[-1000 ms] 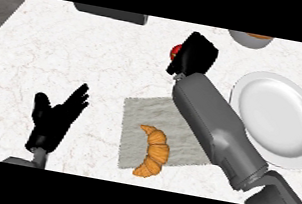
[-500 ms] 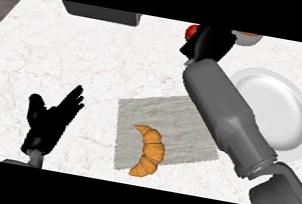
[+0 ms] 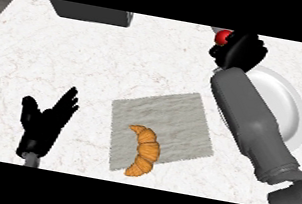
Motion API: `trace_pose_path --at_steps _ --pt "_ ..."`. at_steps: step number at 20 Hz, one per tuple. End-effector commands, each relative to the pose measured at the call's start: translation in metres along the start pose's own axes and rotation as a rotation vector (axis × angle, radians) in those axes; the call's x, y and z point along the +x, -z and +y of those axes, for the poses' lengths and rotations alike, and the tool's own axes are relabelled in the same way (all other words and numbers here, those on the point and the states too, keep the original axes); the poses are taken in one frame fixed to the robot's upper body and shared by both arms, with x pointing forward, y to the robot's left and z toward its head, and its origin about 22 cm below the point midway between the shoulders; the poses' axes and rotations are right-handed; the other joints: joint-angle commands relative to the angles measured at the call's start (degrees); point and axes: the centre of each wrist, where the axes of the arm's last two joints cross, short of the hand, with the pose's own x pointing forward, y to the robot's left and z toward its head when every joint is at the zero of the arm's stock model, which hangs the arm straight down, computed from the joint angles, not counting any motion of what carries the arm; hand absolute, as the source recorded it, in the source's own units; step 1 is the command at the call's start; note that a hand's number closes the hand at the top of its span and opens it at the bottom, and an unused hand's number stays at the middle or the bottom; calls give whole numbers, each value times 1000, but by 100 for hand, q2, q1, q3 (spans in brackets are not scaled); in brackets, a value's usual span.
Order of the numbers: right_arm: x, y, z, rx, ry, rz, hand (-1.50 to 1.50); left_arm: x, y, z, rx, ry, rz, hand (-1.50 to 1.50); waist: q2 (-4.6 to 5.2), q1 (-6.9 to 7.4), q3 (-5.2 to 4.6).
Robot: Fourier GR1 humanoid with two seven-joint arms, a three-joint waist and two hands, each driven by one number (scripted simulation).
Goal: Pick the tomato from the placemat and place it in the plate
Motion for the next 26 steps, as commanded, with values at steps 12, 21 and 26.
trace_pose_path --at_steps 12,21,26 --pt "-155 69 4 -285 57 359 150 2 2 -4 -23 -4 -16 0 64 69 7" --pt "-204 42 14 -61 -156 610 -150 12 9 -6 -38 6 -8 0 105 189 25" --pt "-224 33 6 -49 -15 590 -150 1 -1 -16 -56 29 -12 0 134 306 48"
